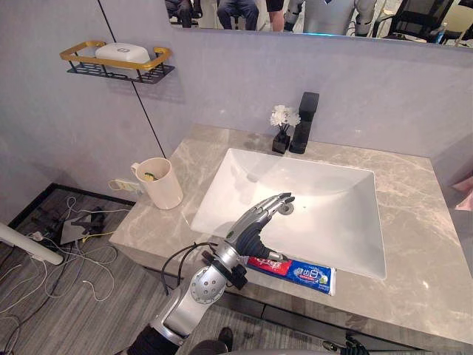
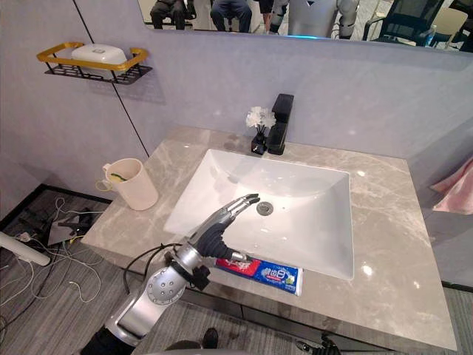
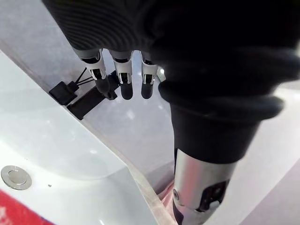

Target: Organize washtable

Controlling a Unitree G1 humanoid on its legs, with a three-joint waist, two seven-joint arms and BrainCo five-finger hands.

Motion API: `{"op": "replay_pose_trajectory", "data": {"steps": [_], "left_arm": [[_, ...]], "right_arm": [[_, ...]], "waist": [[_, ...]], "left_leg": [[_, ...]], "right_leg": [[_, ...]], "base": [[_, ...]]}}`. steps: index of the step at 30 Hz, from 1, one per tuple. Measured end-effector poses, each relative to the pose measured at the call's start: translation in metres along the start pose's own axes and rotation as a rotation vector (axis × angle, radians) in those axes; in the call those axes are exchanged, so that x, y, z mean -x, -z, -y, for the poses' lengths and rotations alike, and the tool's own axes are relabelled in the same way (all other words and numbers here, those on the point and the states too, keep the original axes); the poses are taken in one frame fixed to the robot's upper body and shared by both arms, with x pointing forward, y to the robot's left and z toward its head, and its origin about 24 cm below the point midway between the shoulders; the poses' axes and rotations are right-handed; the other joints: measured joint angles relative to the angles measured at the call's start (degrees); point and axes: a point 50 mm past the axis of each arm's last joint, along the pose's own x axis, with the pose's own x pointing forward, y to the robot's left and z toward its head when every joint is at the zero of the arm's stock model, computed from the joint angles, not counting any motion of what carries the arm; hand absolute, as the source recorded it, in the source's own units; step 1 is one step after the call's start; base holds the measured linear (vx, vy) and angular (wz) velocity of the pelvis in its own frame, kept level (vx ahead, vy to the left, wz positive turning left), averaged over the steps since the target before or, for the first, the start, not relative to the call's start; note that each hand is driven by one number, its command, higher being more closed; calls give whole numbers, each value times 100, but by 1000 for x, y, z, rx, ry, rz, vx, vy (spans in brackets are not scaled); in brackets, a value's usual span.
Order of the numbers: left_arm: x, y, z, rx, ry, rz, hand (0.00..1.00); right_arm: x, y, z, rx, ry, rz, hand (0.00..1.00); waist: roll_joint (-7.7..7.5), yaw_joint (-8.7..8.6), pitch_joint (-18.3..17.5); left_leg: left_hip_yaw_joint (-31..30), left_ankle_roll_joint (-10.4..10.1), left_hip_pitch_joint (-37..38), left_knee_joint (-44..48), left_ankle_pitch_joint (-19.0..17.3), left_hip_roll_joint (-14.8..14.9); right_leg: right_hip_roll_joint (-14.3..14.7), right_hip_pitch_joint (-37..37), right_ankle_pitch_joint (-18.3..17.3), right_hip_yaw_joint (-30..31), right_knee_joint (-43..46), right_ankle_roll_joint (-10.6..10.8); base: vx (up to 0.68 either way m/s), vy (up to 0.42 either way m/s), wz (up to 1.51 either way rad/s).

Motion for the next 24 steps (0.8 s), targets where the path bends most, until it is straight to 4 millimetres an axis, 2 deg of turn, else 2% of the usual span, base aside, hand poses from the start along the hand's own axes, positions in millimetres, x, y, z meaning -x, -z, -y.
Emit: {"op": "replay_pose_trajectory", "data": {"steps": [12,24], "left_arm": [[32,16,18,30,51,-140,0],[41,24,15,-78,49,-199,0]], "right_arm": [[0,-1,1,42,2,1,0],[0,-1,2,47,2,2,0]], "waist": [[86,-56,-17],[130,-126,-33]], "left_leg": [[-20,0,80,-37,0,-8],[-2,-23,111,-156,17,16]], "right_leg": [[-4,74,-1,-11,-18,2],[23,73,-2,10,-70,2]], "base": [[0,0,0],[5,-3,-1]]}}
